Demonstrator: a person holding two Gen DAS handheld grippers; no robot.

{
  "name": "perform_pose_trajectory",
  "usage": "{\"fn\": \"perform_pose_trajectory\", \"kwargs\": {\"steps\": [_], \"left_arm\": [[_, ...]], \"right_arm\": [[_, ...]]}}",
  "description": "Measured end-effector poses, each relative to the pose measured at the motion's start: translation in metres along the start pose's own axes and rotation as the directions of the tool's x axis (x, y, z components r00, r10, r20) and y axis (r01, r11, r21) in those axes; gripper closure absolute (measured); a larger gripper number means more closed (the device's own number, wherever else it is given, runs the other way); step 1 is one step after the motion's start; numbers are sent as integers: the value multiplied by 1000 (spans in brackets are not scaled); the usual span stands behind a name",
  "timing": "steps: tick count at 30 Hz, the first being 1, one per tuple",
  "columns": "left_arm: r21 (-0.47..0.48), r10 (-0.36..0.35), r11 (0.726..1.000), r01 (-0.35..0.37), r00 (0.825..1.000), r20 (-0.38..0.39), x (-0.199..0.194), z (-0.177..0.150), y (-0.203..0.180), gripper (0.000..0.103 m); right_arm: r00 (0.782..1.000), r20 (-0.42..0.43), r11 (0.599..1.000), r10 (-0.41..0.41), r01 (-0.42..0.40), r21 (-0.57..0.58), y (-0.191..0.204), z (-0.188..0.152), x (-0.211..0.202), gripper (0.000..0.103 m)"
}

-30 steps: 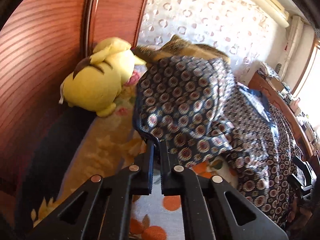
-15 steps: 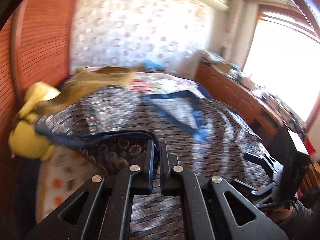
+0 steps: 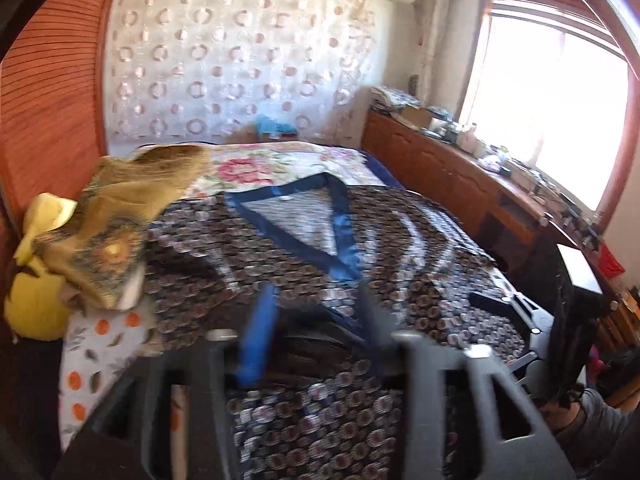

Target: Fold small clothes

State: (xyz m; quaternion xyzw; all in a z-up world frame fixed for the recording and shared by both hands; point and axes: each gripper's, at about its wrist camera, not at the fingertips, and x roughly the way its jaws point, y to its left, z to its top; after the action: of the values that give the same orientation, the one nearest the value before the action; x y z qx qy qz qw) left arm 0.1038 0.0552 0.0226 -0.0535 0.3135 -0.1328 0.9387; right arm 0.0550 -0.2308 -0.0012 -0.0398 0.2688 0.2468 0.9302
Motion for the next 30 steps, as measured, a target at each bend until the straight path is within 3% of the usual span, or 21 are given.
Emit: {"fn": "perform_pose_trajectory", "kwargs": {"steps": [2, 7, 13, 18, 23, 30], "left_arm": [[-15, 21, 1000, -21, 1000, 3, -9, -4, 12, 25], [-47, 86, 995, -85, 996, 12, -25, -20, 43, 23], [-74, 155, 985, -159, 986, -61, -19, -51, 78, 23], [-97, 197, 973, -207, 974, -108, -14, -76, 102, 23], [-105, 221, 966, -237, 964, -149, -9, -92, 118, 23], [-129, 226, 960, -249, 959, -170, -8, -102, 133, 23]], "right_arm": [[1000, 1, 1000, 6, -6, -7, 0, 1, 2, 0], [1000, -5, 999, 25, -26, -28, -1, 11, 4, 0], [995, -22, 990, 102, -104, -95, 12, 32, 17, 2], [977, -67, 962, 204, -213, -168, 37, 54, 40, 20], [938, -166, 911, 303, -337, -239, 79, 72, 81, 40], [895, -313, 860, 318, -411, -302, 127, 79, 147, 57]]}}
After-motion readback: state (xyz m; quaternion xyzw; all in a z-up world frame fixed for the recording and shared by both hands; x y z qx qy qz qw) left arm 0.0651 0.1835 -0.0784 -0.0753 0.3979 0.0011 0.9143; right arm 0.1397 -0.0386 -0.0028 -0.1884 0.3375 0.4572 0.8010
